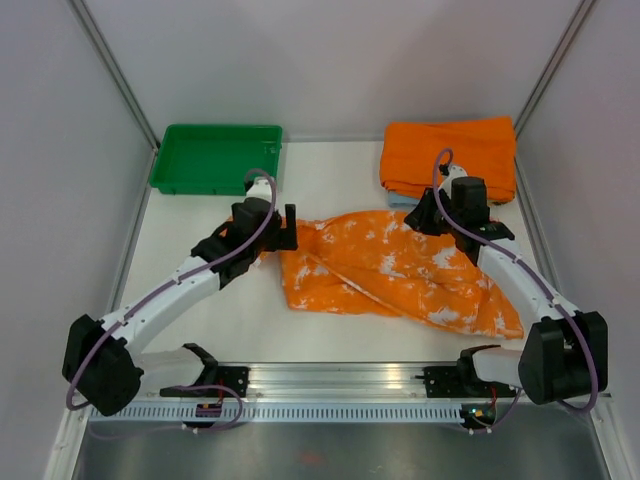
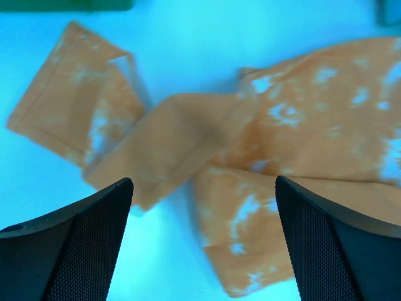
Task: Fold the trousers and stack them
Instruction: Flatten the trousers out
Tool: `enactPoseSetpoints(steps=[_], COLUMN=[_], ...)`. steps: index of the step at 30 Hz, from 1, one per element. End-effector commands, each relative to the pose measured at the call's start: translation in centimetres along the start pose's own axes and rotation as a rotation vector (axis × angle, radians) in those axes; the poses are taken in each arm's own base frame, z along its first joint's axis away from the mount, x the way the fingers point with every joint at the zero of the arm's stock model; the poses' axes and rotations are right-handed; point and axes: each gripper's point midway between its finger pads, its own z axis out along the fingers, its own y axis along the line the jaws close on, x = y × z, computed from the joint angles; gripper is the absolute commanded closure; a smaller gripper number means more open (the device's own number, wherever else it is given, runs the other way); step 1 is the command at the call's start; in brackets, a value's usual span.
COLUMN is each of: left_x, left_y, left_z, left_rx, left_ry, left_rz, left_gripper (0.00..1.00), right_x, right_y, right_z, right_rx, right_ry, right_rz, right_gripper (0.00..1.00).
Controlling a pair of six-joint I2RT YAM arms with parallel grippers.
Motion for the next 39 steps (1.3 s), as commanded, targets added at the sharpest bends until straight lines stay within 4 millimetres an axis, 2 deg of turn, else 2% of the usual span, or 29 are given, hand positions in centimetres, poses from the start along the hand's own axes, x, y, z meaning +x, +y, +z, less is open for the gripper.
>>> enactPoseSetpoints(steps=[1,2,4,8,12,15,16,18,19,20,23,24,25,26,28,29,30,31,32,33,34,35,36,37,38,39], left_x=[0.4,1.2,3.0,3.8,5.6,5.7,5.7,5.5,5.8,6.9,6.6,6.5,6.4,5.3,5.2,3.0,3.0,2.7,0.9,1.0,-1.3,-1.7,-1.6,0.3,-2.2,-1.4], left_y=[4.4,4.4,5.7,7.0,9.0,8.5,8.5,9.0,8.9,9.1,9.9,10.1,10.4,9.9,9.3,8.3,8.4,7.4,6.7,7.1,6.7,6.9,6.9,7.5,6.7,6.4], left_z=[1.6,1.9,2.3,1.8,2.4,3.2,3.6,4.9,5.3,6.1,6.8,6.8,6.7,6.7,5.2,4.4,2.5,1.5,0.3,-1.8,-3.3,-4.6,-5.1,-7.5,-8.4,-7.9], left_rx=[-0.047,0.000,-0.023,-0.054,-0.123,-0.104,-0.113,-0.172,-0.171,-0.189,-0.278,-0.300,-0.318,-0.309,-0.273,-0.248,-0.235,-0.162,-0.122,-0.119,-0.116,-0.122,-0.126,-0.127,-0.113,-0.094], left_ry=[-0.053,-0.041,-0.031,-0.010,0.018,0.035,0.035,0.047,0.067,0.118,0.135,0.130,0.131,0.116,0.191,0.175,0.231,0.250,0.226,0.264,0.240,0.270,0.342,0.514,0.495,0.578], left_rz=[0.086,0.119,0.210,0.302,0.397,0.394,0.390,0.376,0.371,0.379,0.328,0.305,0.303,0.293,0.313,0.308,0.341,0.354,0.383,0.400,0.394,0.397,0.404,0.431,0.422,0.451], left_gripper=[0.00,0.00,0.00,0.00,0.01,0.05,0.09,0.11,0.17,0.20,0.28,0.42,0.51,0.57,0.76,0.87,0.98,0.98,0.98,0.98,0.98,0.98,0.98,0.98,0.98,0.98], right_x=[1.3,1.8,2.2,2.9,3.1,3.4,3.3,3.3,3.3,3.3,3.2,3.2,3.2,3.1,3.3,3.4,3.4,3.7,3.7,3.9,4.0,4.0,4.1,4.2,4.2,4.4], right_y=[2.4,2.9,3.0,2.7,2.0,1.9,1.8,1.7,1.7,1.7,1.5,1.4,1.2,1.2,1.1,1.0,0.9,0.7,0.7,0.6,0.4,0.4,0.4,0.3,0.3,0.3], right_z=[0.0,0.0,0.1,0.3,0.6,0.9,1.0,1.2,1.2,1.2,0.9,0.9,0.7,0.6,0.5,0.5,0.5,0.6,0.7,0.8,1.0,1.1,1.1,1.3,1.4,1.6], right_rx=[-0.084,-0.095,-0.097,-0.080,-0.053,-0.048,-0.042,-0.039,-0.039,-0.039,-0.027,-0.020,-0.010,-0.007,-0.002,0.000,0.001,0.006,0.007,0.011,0.017,0.016,0.017,0.020,0.019,0.015], right_ry=[0.040,0.052,0.060,0.087,0.092,0.109,0.108,0.111,0.111,0.111,0.103,0.100,0.093,0.089,0.093,0.094,0.093,0.100,0.096,0.099,0.101,0.099,0.099,0.103,0.105,0.111], right_rz=[-0.058,-0.066,-0.077,-0.094,-0.102,-0.106,-0.105,-0.099,-0.098,-0.098,-0.101,-0.099,-0.104,-0.106,-0.109,-0.111,-0.112,-0.110,-0.109,-0.100,-0.094,-0.090,-0.083,-0.080,-0.076,-0.073], right_gripper=[0.69,0.68,0.64,0.60,0.59,0.58,0.58,0.58,0.58,0.57,0.57,0.57,0.57,0.57,0.57,0.57,0.57,0.58,0.57,0.57,0.58,0.58,0.58,0.58,0.58,0.58])
